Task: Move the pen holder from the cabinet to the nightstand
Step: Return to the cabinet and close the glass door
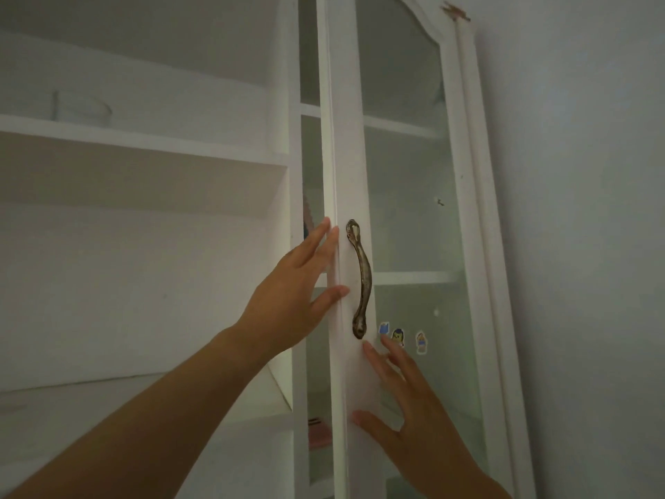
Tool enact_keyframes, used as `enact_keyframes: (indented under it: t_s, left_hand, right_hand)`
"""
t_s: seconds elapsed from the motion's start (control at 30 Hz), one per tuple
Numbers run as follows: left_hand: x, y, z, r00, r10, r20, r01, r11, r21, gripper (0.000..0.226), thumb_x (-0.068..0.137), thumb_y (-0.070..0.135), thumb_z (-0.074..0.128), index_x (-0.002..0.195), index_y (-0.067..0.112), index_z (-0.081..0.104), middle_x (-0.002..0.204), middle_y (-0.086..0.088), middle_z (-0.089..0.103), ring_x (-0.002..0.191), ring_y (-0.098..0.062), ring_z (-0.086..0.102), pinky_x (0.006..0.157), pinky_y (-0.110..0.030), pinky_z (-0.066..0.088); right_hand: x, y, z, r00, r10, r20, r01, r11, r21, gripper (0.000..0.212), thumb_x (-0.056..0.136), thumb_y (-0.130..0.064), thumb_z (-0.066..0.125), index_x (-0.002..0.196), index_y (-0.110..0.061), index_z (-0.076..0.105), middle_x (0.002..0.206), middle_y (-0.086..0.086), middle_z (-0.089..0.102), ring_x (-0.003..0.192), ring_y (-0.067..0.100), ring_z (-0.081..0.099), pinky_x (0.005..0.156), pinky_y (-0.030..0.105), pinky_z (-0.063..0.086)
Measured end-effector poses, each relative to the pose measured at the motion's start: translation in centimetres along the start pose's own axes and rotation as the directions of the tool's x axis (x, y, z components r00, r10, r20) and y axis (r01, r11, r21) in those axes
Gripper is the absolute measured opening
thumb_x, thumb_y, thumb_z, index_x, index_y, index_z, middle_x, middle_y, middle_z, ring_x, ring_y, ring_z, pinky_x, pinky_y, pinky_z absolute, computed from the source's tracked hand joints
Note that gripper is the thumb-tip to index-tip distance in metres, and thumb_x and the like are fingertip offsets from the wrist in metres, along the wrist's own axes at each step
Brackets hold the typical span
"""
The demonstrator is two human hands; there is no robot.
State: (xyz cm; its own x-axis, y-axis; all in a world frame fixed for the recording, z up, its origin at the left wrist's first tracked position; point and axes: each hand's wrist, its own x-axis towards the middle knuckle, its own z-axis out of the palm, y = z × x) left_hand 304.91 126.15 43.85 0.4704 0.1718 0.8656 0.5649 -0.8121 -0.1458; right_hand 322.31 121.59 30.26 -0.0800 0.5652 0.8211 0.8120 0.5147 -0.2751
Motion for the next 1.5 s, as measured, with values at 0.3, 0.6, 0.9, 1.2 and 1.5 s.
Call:
enact_keyframes:
  t_s: [0.3, 0.6, 0.9, 1.2, 1.5]
  left_hand:
    - [0.0, -1.7, 0.6, 0.997, -0.080, 0.019, 0.076, 0.987, 0.144, 0.074, 0.089, 0.046, 0.043, 0.145, 0.028, 0.000, 0.153, 0.017, -0.006, 0.140, -0.008, 0.012, 0.102, -0.021, 0.020]
    - [-2.5, -1.8, 3.2, 0.993, -0.082, 0.084, 0.064, 0.977, 0.202, 0.077, 0.089, 0.041, 0.047, 0.139, 0.031, -0.010, 0.146, 0.021, -0.024, 0.135, 0.001, -0.002, 0.106, -0.022, 0.018]
    - [-4.5, -1.8, 4.7, 0.986, -0.131, 0.100, 0.104, 0.965, 0.242, 0.077, 0.090, 0.044, 0.041, 0.135, 0.032, -0.021, 0.140, 0.024, -0.035, 0.132, 0.004, -0.007, 0.103, -0.021, 0.027]
    - [-5.8, -1.8, 6.4, 0.977, -0.207, 0.055, 0.186, 0.949, 0.256, 0.077, 0.088, 0.046, 0.042, 0.133, 0.033, -0.019, 0.139, 0.021, -0.030, 0.136, -0.002, 0.002, 0.102, -0.022, 0.027]
    - [-6.2, -1.5, 6.8, 0.978, -0.211, 0.010, 0.192, 0.910, 0.368, 0.079, 0.088, 0.039, 0.048, 0.140, 0.024, -0.010, 0.149, 0.011, -0.014, 0.137, -0.007, 0.002, 0.102, -0.029, 0.027]
  right_hand:
    - [3.3, 2.6, 0.3, 0.998, -0.018, 0.067, 0.024, 0.996, -0.085, 0.082, 0.071, -0.060, 0.061, 0.124, -0.064, -0.002, 0.145, -0.031, -0.016, 0.137, -0.001, -0.011, 0.115, 0.035, 0.018]
    - [5.0, 3.7, 1.9, 0.995, -0.020, 0.101, 0.038, 0.983, -0.178, 0.090, 0.074, -0.064, 0.054, 0.124, -0.055, -0.020, 0.142, -0.023, -0.030, 0.134, 0.007, -0.025, 0.113, 0.036, -0.001]
    - [5.3, 5.2, 2.1, 0.985, -0.102, 0.138, 0.139, 0.944, -0.299, 0.087, 0.077, -0.068, 0.044, 0.125, -0.053, -0.027, 0.142, -0.016, -0.037, 0.134, 0.014, -0.029, 0.112, 0.038, -0.004]
    - [5.7, 6.5, 3.2, 0.983, -0.161, 0.088, 0.179, 0.948, -0.262, 0.083, 0.076, -0.069, 0.044, 0.126, -0.060, -0.022, 0.143, -0.018, -0.036, 0.134, 0.012, -0.030, 0.110, 0.033, -0.008]
    - [5.3, 6.4, 3.6, 0.981, -0.188, 0.041, 0.192, 0.955, -0.227, 0.081, 0.077, -0.069, 0.041, 0.135, -0.050, -0.013, 0.151, -0.011, -0.020, 0.138, 0.013, -0.022, 0.110, 0.034, -0.004]
